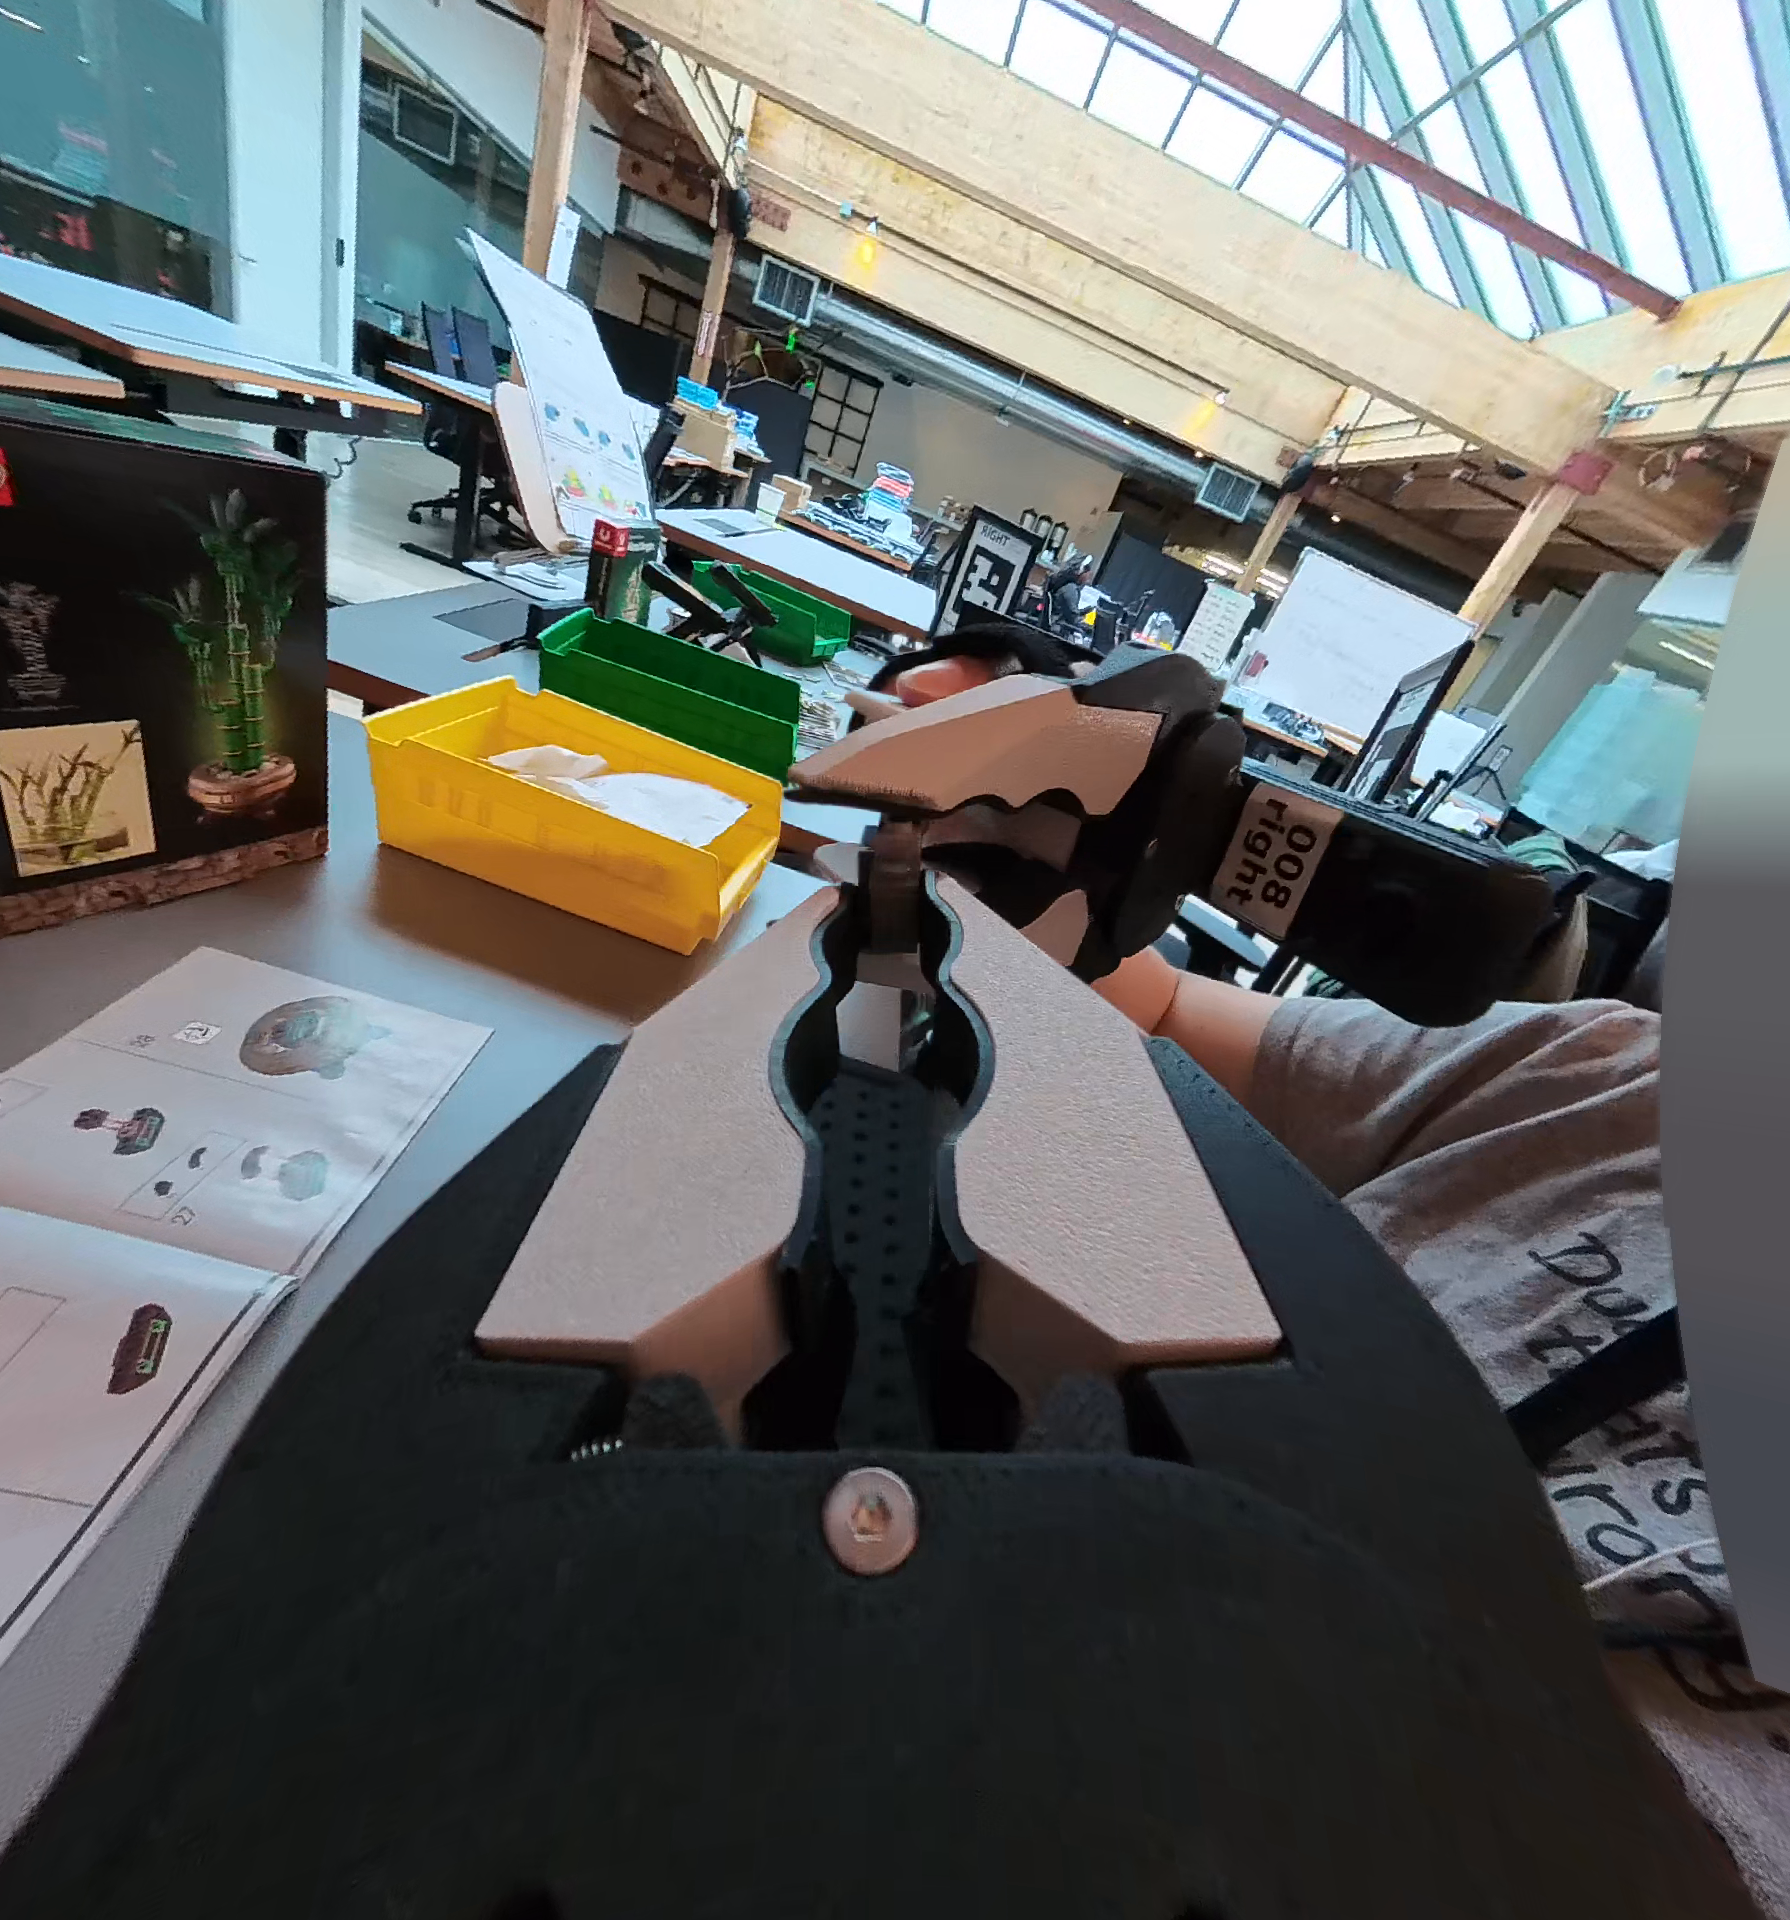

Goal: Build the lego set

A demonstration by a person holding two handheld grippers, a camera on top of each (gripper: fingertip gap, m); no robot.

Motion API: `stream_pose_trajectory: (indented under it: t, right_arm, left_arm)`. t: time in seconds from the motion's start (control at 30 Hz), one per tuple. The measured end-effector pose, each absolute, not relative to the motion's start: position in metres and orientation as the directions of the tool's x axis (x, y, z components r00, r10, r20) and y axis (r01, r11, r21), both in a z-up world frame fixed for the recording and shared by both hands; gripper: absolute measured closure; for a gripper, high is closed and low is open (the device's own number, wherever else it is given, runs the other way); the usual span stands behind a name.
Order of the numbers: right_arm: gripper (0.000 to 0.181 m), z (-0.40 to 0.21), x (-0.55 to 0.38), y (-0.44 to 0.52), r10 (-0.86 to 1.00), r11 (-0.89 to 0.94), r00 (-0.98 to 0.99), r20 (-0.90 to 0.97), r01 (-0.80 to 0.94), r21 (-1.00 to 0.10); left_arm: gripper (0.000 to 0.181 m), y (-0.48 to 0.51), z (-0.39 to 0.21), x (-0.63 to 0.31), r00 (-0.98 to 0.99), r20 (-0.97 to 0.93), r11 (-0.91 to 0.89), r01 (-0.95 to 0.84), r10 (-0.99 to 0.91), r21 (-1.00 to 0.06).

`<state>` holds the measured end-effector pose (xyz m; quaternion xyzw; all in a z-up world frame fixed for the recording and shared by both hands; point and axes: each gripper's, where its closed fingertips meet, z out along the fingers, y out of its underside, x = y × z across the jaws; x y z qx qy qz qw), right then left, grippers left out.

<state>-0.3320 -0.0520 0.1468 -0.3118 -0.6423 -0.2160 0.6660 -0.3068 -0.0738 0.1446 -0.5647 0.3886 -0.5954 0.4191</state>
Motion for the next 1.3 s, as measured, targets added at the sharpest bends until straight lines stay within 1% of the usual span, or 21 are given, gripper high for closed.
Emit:
stream_pose_trajectory:
  t: [0.23,0.33,0.37,0.47,0.5,0.53,0.57,0.6,0.67,0.73,0.83,0.9,1.1,1.13,1.23,1.3]
  right_arm:
    - [0.159,0.146,-0.331,-0.049,0.123,0.7,0.102,0.987,0.696,-0.159]
    - [0.159,0.144,-0.33,-0.049,0.114,0.696,0.101,0.988,0.702,-0.151]
    - [0.159,0.143,-0.33,-0.047,0.129,0.69,0.102,0.986,0.705,-0.163]
    - [0.159,0.14,-0.332,-0.047,0.217,0.7,0.141,0.966,0.668,-0.254]
    - [0.151,0.143,-0.33,-0.045,0.209,0.7,0.159,0.965,0.665,-0.261]
    - [0.135,0.144,-0.327,-0.043,0.2,0.691,0.169,0.965,0.674,-0.261]
    - [0.129,0.142,-0.323,-0.042,0.219,0.68,0.171,0.961,0.679,-0.276]
    - [0.131,0.141,-0.321,-0.044,0.243,0.684,0.178,0.953,0.665,-0.299]
    - [0.145,0.142,-0.315,-0.047,0.254,0.704,0.213,0.943,0.629,-0.331]
    - [0.156,0.132,-0.313,-0.05,0.28,0.71,0.191,0.941,0.619,-0.337]
    - [0.158,0.121,-0.315,-0.054,0.281,0.723,0.152,0.948,0.615,-0.313]
    - [0.163,0.119,-0.314,-0.053,0.263,0.717,0.142,0.954,0.632,-0.292]
    - [0.164,0.118,-0.309,-0.056,0.268,0.728,0.153,0.951,0.614,-0.304]
    - [0.164,0.119,-0.308,-0.056,0.266,0.729,0.163,0.95,0.611,-0.309]
    - [0.164,0.119,-0.306,-0.054,0.27,0.729,0.179,0.946,0.603,-0.323]
    - [0.164,0.12,-0.304,-0.053,0.264,0.732,0.184,0.947,0.601,-0.321]
  left_arm:
    - [0.172,-0.071,0.143,-0.306,0.008,0.338,-0.337,0.06,-0.941,-0.94]
    - [0.172,-0.071,0.142,-0.306,0.012,0.338,-0.337,0.057,-0.941,-0.94]
    - [0.172,-0.07,0.14,-0.306,0.017,0.338,-0.337,0.055,-0.941,-0.94]
    - [0.172,-0.068,0.139,-0.307,-0.002,0.364,-0.363,0.069,-0.931,-0.929]
    - [0.172,-0.067,0.139,-0.308,-0.011,0.375,-0.375,0.079,-0.927,-0.924]
    - [0.172,-0.065,0.139,-0.31,-0.01,0.383,-0.382,0.086,-0.924,-0.92]
    - [0.172,-0.063,0.137,-0.312,-0.002,0.386,-0.384,0.091,-0.923,-0.919]
    - [0.172,-0.061,0.136,-0.313,0.005,0.389,-0.387,0.094,-0.921,-0.917]
    - [0.172,-0.06,0.132,-0.316,-0.001,0.401,-0.4,0.091,-0.916,-0.912]
    - [0.173,-0.06,0.129,-0.316,-0.007,0.412,-0.411,0.083,-0.911,-0.908]
    - [0.172,-0.06,0.121,-0.312,0.004,0.409,-0.408,0.054,-0.913,-0.911]
    - [0.172,-0.06,0.117,-0.31,0.007,0.41,-0.409,0.036,-0.912,-0.912]
    - [0.172,-0.062,0.115,-0.305,-0.019,0.377,-0.377,0.034,-0.926,-0.926]
    - [0.17,-0.061,0.114,-0.304,-0.01,0.372,-0.372,0.03,-0.928,-0.928]
    - [0.148,-0.053,0.109,-0.299,0.026,0.366,-0.365,0.024,-0.93,-0.931]
    - [0.149,-0.055,0.112,-0.294,-0.008,0.369,-0.369,0.033,-0.93,-0.929]
